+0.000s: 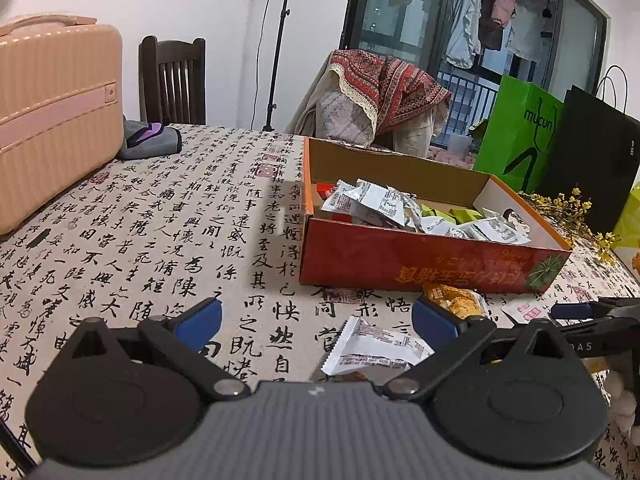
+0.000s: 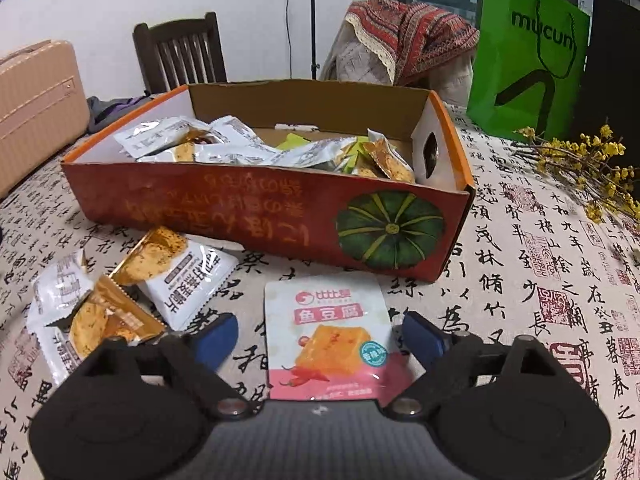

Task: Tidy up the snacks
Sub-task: 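Move both tools back to the remaining snacks beside the box, then grasp the pink fish-tofu packet with the right tool while the left tool grasps a white packet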

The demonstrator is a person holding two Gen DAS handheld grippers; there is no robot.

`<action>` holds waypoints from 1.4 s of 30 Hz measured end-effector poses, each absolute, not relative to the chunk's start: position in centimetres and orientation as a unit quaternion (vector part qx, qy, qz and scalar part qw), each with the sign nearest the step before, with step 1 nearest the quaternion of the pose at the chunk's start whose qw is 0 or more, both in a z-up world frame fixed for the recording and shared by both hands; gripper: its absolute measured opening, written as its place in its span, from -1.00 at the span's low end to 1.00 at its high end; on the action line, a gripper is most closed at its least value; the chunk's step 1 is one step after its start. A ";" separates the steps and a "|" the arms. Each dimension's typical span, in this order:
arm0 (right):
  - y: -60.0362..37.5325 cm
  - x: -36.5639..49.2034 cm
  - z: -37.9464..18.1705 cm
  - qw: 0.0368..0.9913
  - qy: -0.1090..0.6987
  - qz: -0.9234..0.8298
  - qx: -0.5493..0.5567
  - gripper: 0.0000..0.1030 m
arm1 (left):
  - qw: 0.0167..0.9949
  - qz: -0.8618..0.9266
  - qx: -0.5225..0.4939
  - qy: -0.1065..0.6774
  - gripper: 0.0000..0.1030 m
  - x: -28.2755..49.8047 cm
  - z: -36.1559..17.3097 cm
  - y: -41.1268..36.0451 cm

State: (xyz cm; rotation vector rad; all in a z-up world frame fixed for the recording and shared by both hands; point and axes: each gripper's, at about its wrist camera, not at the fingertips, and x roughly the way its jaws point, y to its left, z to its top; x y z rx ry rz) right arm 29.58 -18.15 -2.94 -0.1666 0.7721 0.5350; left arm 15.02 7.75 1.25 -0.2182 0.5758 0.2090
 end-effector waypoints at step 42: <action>-19.4 29.9 -3.1 0.886 0.329 0.314 -0.092 0.02 | 0.941 0.096 -0.109 0.304 1.00 15.5 0.2 7.0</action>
